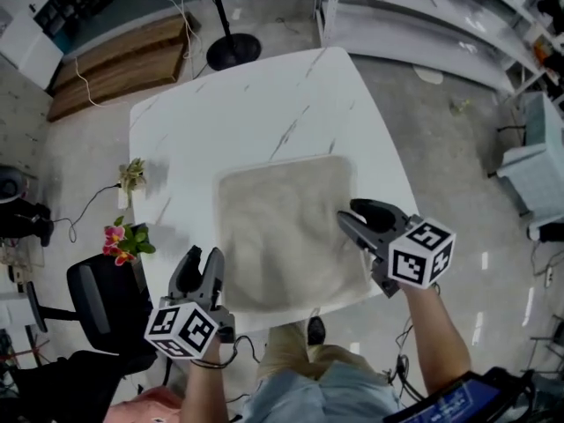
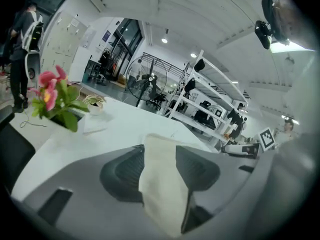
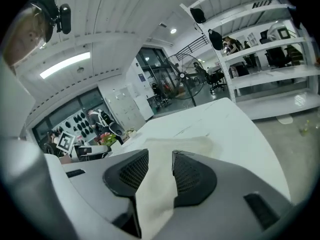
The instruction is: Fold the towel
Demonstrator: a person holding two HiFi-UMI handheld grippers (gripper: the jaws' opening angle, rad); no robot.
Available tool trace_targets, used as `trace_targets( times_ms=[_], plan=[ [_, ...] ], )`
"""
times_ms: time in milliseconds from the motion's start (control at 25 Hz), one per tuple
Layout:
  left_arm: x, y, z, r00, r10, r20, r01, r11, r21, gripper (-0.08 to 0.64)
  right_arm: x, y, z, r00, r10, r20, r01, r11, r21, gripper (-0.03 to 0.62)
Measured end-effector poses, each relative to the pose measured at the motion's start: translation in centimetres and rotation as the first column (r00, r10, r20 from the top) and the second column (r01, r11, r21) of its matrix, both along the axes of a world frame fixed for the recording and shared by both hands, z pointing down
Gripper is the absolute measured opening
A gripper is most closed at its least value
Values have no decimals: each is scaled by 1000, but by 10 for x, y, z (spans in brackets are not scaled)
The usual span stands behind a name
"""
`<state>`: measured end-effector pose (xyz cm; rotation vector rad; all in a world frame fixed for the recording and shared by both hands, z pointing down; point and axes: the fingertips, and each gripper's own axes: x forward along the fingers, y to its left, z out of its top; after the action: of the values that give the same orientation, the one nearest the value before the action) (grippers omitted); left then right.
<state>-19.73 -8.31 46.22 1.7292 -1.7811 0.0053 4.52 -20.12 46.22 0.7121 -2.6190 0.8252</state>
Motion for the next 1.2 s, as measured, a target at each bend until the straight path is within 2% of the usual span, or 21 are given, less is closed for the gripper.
trace_targets(
  times_ms=[240,400,720,840,880,960,1000,1080,1200],
  plan=[
    [18,83,30,999,1,37,1,999,-33,215,60,87,20,995,-15,-96,20,999,51,160],
    [33,106,59,1000,30,-1,-30,995,-95,235,85,133,45,983,-50,-174,59,997,45,160],
    [49,100,73,996,93,11,-90,983,-161,239,85,142,66,989,-27,-143,31,999,28,161],
    [50,101,80,993,107,53,-94,973,-212,238,80,143,74,988,-26,-151,29,999,17,157],
    [48,101,82,990,112,80,-91,968,-235,214,80,143,76,987,-22,-157,25,1000,18,139],
    [46,102,88,980,137,146,-91,954,-286,101,80,143,79,985,-11,-171,15,1000,23,66],
    [45,103,90,972,155,174,-97,947,-306,65,80,144,80,984,-6,-176,11,1000,25,60],
    [44,103,93,964,175,202,-102,940,-327,54,80,146,81,983,0,-183,6,1000,30,55],
    [44,108,93,976,148,158,-89,940,-328,49,88,155,80,983,9,-182,-4,1000,29,52]
  ],
)
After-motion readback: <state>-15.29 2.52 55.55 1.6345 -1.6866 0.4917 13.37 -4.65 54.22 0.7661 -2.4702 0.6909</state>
